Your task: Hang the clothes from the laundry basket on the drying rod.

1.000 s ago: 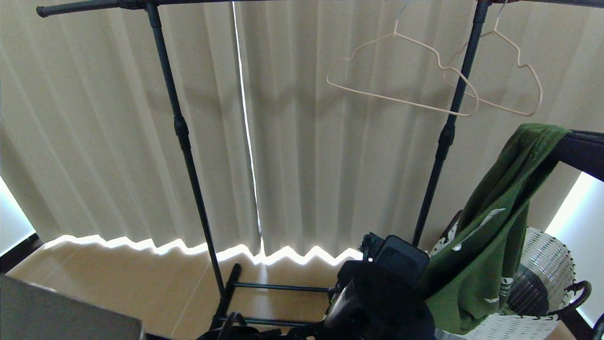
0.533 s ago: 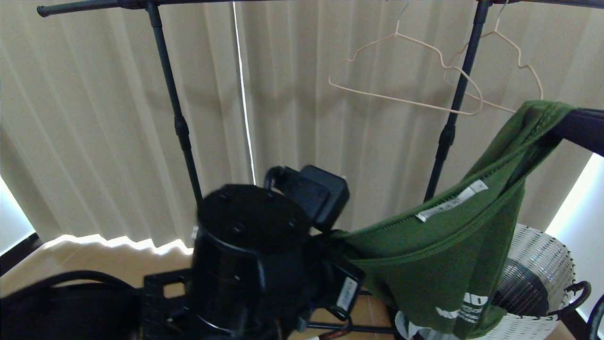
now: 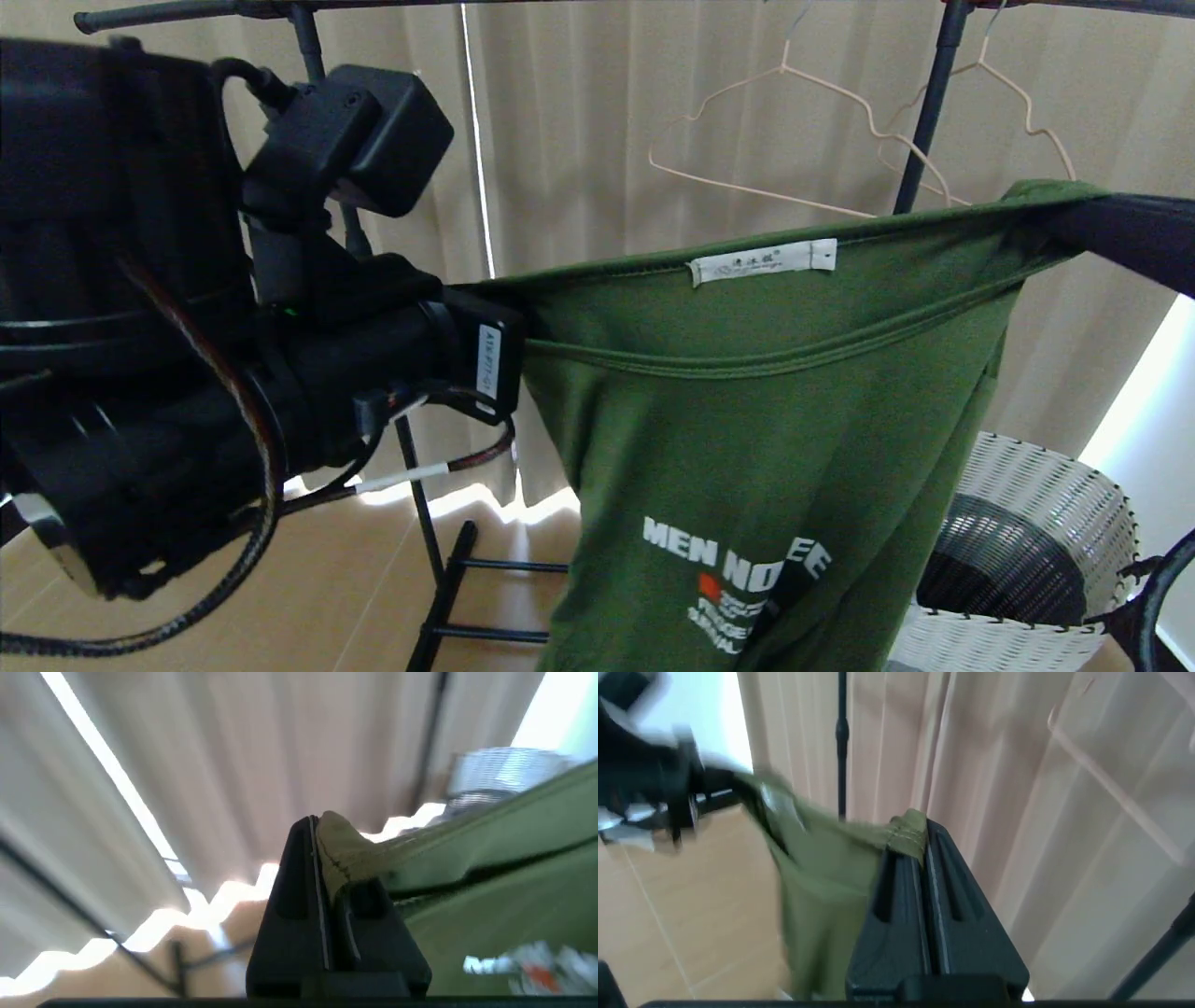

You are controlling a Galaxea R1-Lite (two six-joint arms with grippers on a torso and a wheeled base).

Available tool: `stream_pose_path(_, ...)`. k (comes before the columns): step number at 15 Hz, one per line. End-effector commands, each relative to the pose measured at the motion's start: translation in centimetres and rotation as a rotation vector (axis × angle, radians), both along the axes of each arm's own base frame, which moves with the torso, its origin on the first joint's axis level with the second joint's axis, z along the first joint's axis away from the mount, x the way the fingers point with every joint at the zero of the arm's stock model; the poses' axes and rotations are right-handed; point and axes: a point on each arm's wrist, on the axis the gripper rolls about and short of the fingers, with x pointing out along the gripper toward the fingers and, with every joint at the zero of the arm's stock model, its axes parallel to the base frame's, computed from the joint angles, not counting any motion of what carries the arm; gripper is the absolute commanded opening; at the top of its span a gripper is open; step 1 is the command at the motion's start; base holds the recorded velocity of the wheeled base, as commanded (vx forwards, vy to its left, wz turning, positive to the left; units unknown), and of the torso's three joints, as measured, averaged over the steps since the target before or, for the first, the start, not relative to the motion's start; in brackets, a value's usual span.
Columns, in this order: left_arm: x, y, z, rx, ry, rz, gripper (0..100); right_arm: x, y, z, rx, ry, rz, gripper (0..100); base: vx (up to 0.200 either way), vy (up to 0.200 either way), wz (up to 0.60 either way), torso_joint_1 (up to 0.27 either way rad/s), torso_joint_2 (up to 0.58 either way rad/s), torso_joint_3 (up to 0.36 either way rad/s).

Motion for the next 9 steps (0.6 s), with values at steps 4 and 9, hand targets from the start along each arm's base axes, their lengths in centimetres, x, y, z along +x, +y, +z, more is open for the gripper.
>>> stream_pose_path(4,-0.2,2.5,4.7,-0.006,-0.081,0.058,0,1.1,0.8,-0.1,-0.011,0.015,-0.003,0,0.000,0.000,0.00,0.000,0.00,0.000)
stream_pose_path(9,-1.3,3.3,6.0,-0.009,-0.044,-0.074,0,2.5,1.6,1.4,0.010,-0.017,-0.015,0,0.000,0.000,0.00,0.000,0.00,0.000)
